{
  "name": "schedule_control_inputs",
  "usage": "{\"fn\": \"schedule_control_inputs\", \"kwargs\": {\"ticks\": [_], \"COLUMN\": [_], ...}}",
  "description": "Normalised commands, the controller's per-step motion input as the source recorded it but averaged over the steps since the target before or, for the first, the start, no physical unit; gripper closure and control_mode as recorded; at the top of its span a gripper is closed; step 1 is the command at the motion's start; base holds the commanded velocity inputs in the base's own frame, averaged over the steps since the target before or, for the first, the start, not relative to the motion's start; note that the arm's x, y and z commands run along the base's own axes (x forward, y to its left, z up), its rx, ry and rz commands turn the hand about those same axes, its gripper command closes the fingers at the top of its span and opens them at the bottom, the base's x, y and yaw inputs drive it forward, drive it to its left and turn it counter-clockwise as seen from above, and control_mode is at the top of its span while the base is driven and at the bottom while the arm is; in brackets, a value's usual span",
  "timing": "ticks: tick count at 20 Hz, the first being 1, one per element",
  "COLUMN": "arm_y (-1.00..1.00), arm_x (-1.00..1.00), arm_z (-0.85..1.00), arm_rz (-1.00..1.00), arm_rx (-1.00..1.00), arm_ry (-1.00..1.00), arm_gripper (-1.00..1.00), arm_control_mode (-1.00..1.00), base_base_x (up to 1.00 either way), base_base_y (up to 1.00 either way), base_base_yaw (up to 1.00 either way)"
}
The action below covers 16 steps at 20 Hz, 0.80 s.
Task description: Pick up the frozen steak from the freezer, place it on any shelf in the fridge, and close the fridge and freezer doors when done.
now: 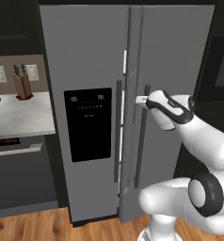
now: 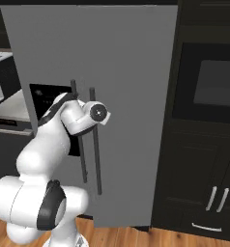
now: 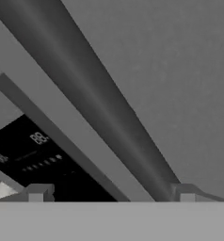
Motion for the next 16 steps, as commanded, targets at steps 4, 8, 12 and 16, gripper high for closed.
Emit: {"fn": "schedule_control_inputs", "kwargs": {"ticks": [4,8,12,16], "arm_y": [0.02,0.0,0.0,0.0], "arm_x": [0.72,0.06,0.0,0.0], "arm_z": [-0.01,-0.01,0.0,0.0], "arm_rz": [-0.02,0.0,0.0,0.0], "arm_rx": [-0.01,0.0,0.0,0.0], "arm_ry": [0.0,0.0,0.0,0.0], "arm_gripper": [-1.0,-1.0,-1.0,-1.0], "arm_control_mode": [-1.0,-1.0,-1.0,-1.0], "base_base_x": [0.0,0.0,0.0,0.0], "base_base_y": [0.0,0.0,0.0,0.0], "base_base_yaw": [0.0,0.0,0.0,0.0]}}
